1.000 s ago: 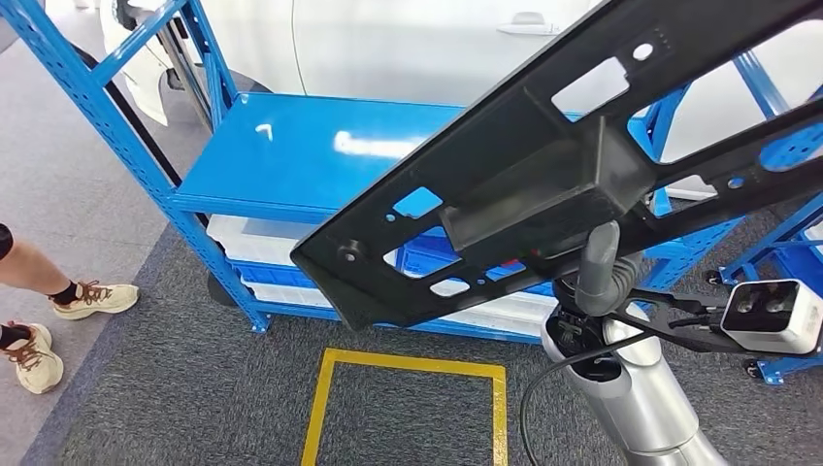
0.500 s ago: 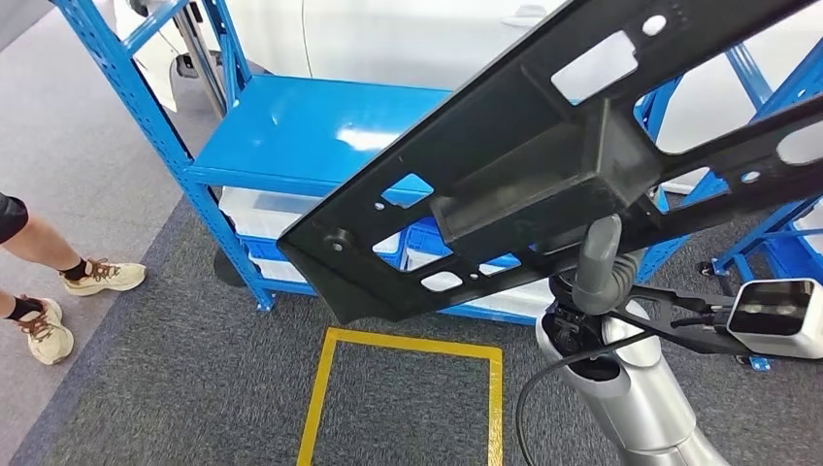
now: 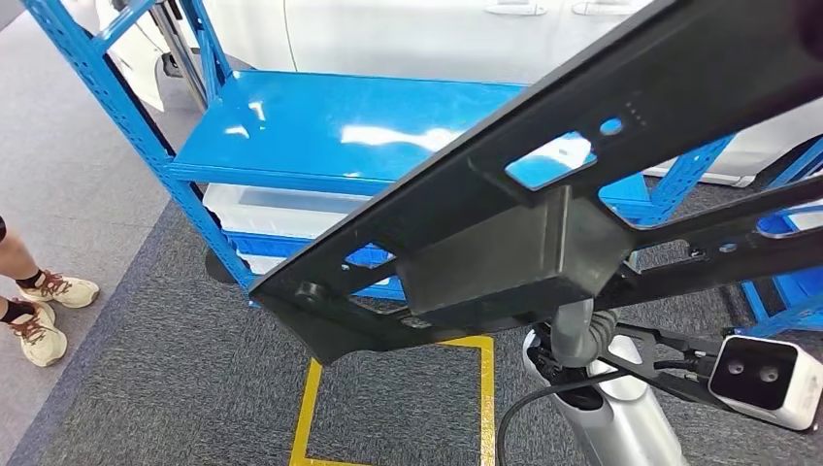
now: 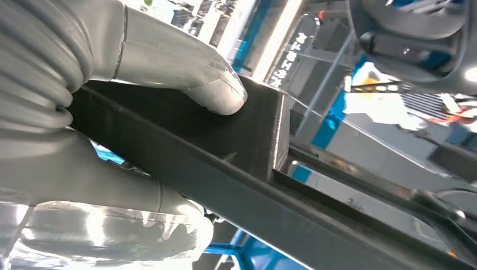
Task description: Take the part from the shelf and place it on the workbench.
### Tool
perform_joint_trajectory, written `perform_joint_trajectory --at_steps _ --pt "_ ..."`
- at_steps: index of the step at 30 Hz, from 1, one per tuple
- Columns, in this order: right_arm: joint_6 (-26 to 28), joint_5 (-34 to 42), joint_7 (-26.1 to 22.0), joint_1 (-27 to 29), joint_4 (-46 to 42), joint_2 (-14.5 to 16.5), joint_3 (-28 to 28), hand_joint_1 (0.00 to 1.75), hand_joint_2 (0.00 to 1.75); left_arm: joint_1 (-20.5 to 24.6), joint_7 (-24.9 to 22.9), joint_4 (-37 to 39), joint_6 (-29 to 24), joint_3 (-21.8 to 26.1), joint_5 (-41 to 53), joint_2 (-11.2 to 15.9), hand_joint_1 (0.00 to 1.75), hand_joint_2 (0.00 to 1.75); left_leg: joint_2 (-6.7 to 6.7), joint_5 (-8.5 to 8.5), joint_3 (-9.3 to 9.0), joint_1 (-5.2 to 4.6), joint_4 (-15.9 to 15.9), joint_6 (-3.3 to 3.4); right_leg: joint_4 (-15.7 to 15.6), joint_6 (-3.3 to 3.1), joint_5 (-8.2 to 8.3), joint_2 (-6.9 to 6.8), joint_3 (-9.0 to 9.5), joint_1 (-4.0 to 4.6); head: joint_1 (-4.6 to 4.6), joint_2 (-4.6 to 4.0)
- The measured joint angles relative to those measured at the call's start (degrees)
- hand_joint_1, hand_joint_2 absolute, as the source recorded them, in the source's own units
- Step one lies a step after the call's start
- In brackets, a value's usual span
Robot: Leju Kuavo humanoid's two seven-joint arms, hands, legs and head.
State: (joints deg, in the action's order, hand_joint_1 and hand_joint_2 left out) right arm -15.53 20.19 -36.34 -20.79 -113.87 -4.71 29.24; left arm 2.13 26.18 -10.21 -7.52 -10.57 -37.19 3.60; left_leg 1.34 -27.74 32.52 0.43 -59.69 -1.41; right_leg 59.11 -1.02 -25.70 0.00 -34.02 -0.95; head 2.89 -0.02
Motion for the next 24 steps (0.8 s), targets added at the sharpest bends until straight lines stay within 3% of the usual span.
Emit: perform_joint_trajectory --at_steps 1,3,4,5,6,7,9,11,12,14,16,18,19,20,21,22,24 --pt "-0.29 -0.25 -0.28 0.35 -0.07 0.24 0.00 1.75 1.75 -0.01 0.00 0.00 0.07 -0.01 0.01 -0.01 0.00 1.75 -0.22 -1.56 1.02 0.09 -2.37 -0.24 -0.12 -0.28 0.16 0.25 -0.04 -0.08 0.00 0.00" --pt "-0.86 -0.64 -0.78 1.10 -0.09 0.63 -0.02 1.75 1.75 -0.08 0.00 0.00 0.19 -0.03 0.03 -0.04 0.00 1.75 -0.57 -5.42 4.36 0.19 -10.00 -0.58 -0.12 -0.56 0.31 0.86 -0.23 0.01 0.00 0.00" --pt "-1.14 -0.79 -0.92 1.48 -0.09 0.78 -0.03 1.75 1.75 -0.15 0.00 0.00 0.26 -0.04 0.03 -0.05 0.00 1.75 -0.64 -6.56 5.86 0.21 -13.32 -0.66 -0.10 -0.61 0.35 1.22 -0.31 0.08 0.00 0.00" --pt "-1.40 -0.91 -0.99 1.78 -0.09 0.93 -0.05 1.75 1.75 -0.23 0.01 0.00 0.34 -0.05 0.03 -0.08 0.00 1.75 -0.68 -6.67 6.62 0.21 -15.00 -0.64 -0.08 -0.61 0.39 1.64 -0.35 0.13 0.00 0.00" --pt "-1.63 -1.00 -1.00 1.97 -0.10 1.10 -0.08 1.75 1.75 -0.30 0.03 0.00 0.44 -0.06 0.03 -0.09 0.00 1.75 -0.77 -5.60 6.26 0.21 -14.27 -0.52 -0.05 -0.58 0.43 2.13 -0.34 0.17 0.00 0.00" --pt "-1.82 -1.13 -0.93 2.06 -0.13 1.27 -0.12 1.75 1.75 -0.35 0.09 0.00 0.60 -0.07 0.02 -0.10 0.00 1.75 -1.08 -3.68 4.89 0.21 -11.40 -0.31 -0.04 -0.52 0.47 2.64 -0.29 0.19 0.00 0.00" --pt "-2.05 -1.51 -0.60 2.12 -0.24 1.63 -0.26 1.75 1.75 -0.44 0.29 0.01 0.99 -0.09 0.01 -0.06 0.00 1.75 -3.36 0.01 1.12 0.24 -3.21 0.37 0.02 -0.24 0.60 3.62 -0.31 0.24 0.00 0.00" --pt "-2.06 -1.81 -0.27 2.28 -0.36 1.88 -0.43 1.75 1.75 -0.42 0.43 0.02 1.38 -0.13 0.04 -0.03 0.00 1.75 -5.20 1.13 -0.80 0.18 1.10 0.79 0.02 0.36 0.87 4.51 -0.64 0.18 0.00 0.00" --pt "-2.09 -1.86 -0.19 2.42 -0.40 1.94 -0.52 1.75 1.75 -0.34 0.45 0.02 1.54 -0.14 0.04 -0.02 0.00 1.75 -5.19 1.03 -0.92 0.11 1.43 0.89 -0.04 0.78 1.07 4.98 -0.82 0.12 -0.01 0.00" --pt "-2.31 -1.87 -0.09 2.71 -0.46 1.97 -0.75 1.75 1.75 -0.10 0.42 0.02 1.79 -0.18 0.01 -0.11 0.00 1.75 -4.14 1.46 -0.97 0.25 1.92 1.34 -0.13 1.54 1.30 5.49 -1.07 0.11 -0.01 0.00" --pt "-2.80 -1.78 0.01 2.77 -0.48 1.97 -0.99 1.75 1.75 -0.05 0.33 0.02 1.93 -0.21 0.00 -0.24 0.00 1.75 -2.81 2.02 -1.06 0.52 2.61 2.03 2.34 2.06 -0.49 3.65 -2.34 0.31 -0.02 0.00" --pt "-3.25 -1.45 0.07 2.80 -0.41 1.94 -1.21 1.75 1.75 -0.17 0.17 0.02 1.95 -0.23 -0.01 -0.31 0.00 1.75 -1.50 2.21 -0.90 0.41 2.78 2.38 9.07 2.37 -4.31 1.25 -5.44 0.26 -0.02 0.00" --pt "-3.39 -1.19 0.08 2.85 -0.34 1.92 -1.33 1.75 1.75 -0.25 0.09 0.02 1.92 -0.24 -0.01 -0.32 0.00 1.75 -0.85 2.21 -0.78 0.30 2.73 2.41 12.63 2.50 -5.81 0.80 -7.06 0.20 -0.02 0.00" --pt "-3.51 -0.92 0.08 2.89 -0.26 1.87 -1.49 1.75 1.75 -0.28 0.03 0.02 1.86 -0.25 -0.01 -0.32 0.00 1.75 -0.21 2.20 -0.68 0.23 2.66 2.42 14.71 2.58 -6.32 0.60 -7.95 0.18 -0.02 0.00" --pt "-3.58 -0.68 0.09 2.90 -0.19 1.81 -1.70 1.75 1.75 -0.25 0.01 0.02 1.81 -0.25 -0.01 -0.32 0.00 1.75 0.41 2.17 -0.62 0.18 2.59 2.42 14.79 2.61 -5.80 0.46 -7.83 0.18 -0.02 0.00" --pt "-3.62 -0.51 0.13 2.91 -0.16 1.76 -1.93 1.75 1.75 -0.18 -0.01 0.02 1.74 -0.25 -0.01 -0.32 0.00 1.75 0.97 2.12 -0.60 0.15 2.50 2.39 12.68 2.55 -4.38 0.22 -6.57 0.20 -0.02 0.00" --pt "-3.48 -0.39 0.25 2.95 -0.16 1.71 -2.45 1.75 1.75 0.01 -0.05 0.02 1.66 -0.25 -0.01 -0.32 0.00 1.75 1.91 1.90 -0.63 -0.03 2.21 2.16 4.91 2.04 -1.20 -1.61 -2.24 0.49 -0.02 0.00"
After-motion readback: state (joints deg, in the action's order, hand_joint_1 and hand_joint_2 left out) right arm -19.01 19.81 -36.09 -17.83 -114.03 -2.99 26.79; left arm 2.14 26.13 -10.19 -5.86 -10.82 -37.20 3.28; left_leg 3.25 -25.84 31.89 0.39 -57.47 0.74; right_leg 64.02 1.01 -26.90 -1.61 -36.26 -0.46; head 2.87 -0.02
